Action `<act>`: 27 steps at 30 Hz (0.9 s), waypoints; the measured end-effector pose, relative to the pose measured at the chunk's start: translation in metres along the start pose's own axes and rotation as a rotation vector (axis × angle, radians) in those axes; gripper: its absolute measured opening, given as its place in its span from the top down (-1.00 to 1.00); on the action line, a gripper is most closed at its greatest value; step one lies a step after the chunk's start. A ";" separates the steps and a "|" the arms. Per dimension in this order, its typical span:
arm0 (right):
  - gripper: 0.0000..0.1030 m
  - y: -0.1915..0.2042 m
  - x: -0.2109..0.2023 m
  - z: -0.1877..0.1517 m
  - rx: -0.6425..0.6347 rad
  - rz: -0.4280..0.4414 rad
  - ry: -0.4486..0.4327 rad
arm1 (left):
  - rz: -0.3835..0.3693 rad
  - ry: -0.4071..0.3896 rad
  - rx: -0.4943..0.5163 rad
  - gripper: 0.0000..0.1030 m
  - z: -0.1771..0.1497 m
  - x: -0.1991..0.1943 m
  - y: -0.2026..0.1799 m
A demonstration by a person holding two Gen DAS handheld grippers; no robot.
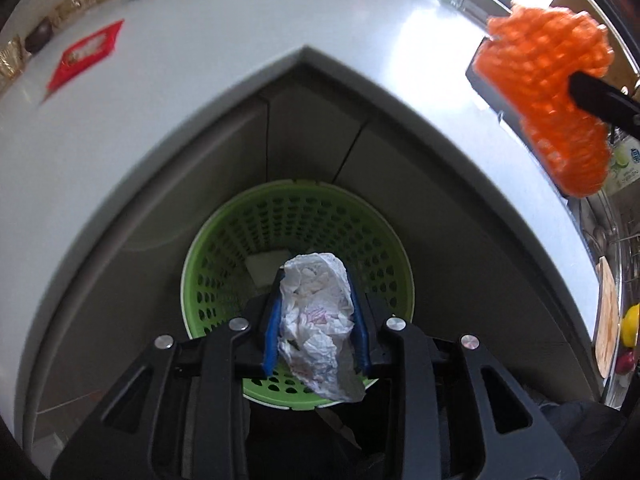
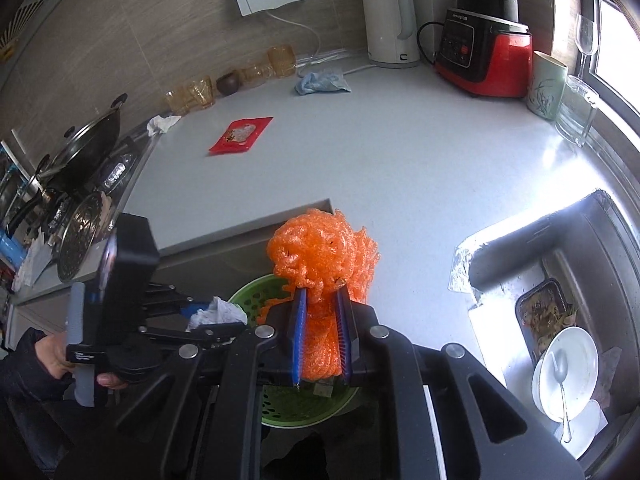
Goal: Collect trash
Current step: 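Lower both tools over the green basket and release the tissue and orange net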
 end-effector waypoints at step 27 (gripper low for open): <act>0.64 0.027 0.036 -0.044 -0.086 0.083 0.120 | 0.302 -0.247 -0.273 -0.85 -0.009 -0.139 0.081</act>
Point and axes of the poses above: each gripper's, at about its wrist camera, not at the fingertips, and x roughly the way its jaws point, y to its left, z to its top, the point moved 2 cm from there along x, roughly the way its jaws point, and after that the axes turned 5 degrees about x, right-handed, at the moved point
